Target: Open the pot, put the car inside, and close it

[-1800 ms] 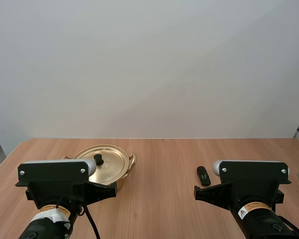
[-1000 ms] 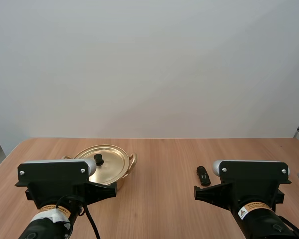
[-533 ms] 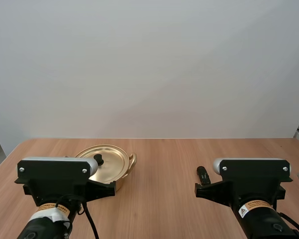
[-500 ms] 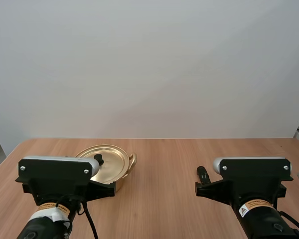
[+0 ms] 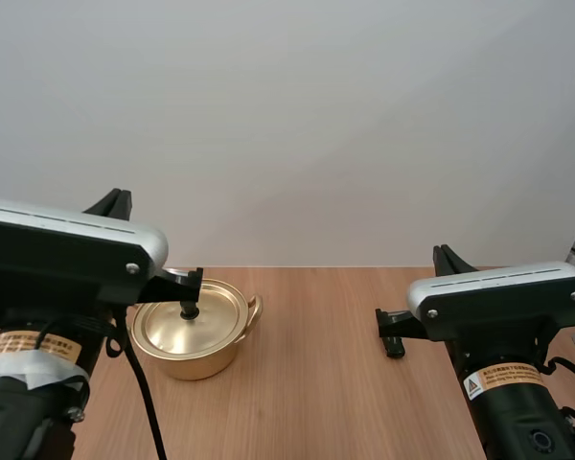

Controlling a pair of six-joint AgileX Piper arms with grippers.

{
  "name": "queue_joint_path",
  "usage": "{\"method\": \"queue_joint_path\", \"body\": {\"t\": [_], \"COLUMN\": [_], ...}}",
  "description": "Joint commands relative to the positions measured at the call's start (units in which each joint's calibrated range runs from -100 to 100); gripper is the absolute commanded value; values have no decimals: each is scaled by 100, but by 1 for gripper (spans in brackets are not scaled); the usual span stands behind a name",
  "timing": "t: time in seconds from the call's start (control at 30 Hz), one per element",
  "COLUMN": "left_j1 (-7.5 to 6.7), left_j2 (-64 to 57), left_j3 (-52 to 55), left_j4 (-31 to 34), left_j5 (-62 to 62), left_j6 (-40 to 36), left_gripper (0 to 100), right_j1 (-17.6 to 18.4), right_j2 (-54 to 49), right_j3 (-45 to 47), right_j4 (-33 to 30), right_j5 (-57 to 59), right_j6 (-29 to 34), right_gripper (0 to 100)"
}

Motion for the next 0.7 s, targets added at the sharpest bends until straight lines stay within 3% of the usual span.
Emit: {"method": "queue_joint_path", "body": {"t": [0.0,0.13,0.23,0.33,0.43,0.67], "left_j1": [-2,-2,-2,-2,-2,-2], "left_j2": [0,0,0,0,0,718], "left_j3": [-67,-90,-230,-501,-863,-1557], "left_j4": [-11,-11,-11,-21,-187,-273], "left_j5": [22,-136,-176,309,1217,2928], "left_j6": [-226,-245,-374,-530,-549,-203], "left_gripper": [0,0,0,0,0,0], "right_j1": [3,3,3,3,3,3], "right_j2": [0,0,0,0,0,0], "right_j3": [0,0,0,0,-64,-1767], "right_j4": [-1,40,50,50,213,1488], "right_j5": [-4107,-5936,-6357,-6091,-4383,886], "right_j6": [-108,-445,-1550,-1778,-1686,-1271], "right_gripper": [0,0,0,0,0,0]}}
